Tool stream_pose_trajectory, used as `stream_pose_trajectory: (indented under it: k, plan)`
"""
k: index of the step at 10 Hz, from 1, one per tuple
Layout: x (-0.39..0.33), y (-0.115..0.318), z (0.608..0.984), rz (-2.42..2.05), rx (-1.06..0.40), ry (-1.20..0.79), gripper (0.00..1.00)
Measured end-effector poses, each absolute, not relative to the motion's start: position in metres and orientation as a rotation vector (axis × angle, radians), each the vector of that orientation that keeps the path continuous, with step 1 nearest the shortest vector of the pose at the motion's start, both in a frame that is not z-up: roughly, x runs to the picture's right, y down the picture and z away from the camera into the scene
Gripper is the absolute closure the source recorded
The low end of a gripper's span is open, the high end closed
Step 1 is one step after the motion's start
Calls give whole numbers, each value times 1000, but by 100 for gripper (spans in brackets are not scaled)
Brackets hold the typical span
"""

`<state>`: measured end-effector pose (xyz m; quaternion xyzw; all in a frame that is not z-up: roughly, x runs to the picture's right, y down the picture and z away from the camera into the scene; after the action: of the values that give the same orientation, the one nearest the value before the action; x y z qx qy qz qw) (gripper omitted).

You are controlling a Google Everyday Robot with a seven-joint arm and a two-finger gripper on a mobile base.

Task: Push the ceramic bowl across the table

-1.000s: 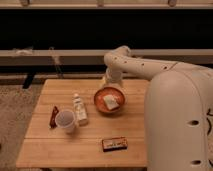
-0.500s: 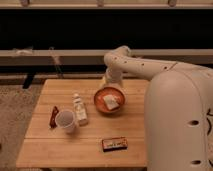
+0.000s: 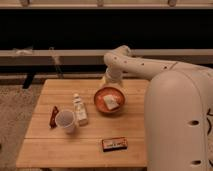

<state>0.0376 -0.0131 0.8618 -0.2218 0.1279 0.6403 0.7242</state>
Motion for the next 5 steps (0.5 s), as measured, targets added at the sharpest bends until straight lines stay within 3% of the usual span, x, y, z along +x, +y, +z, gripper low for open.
stream_pose_trajectory:
  k: [5]
  plan:
    - [41,26,888,1428,-594,324,20]
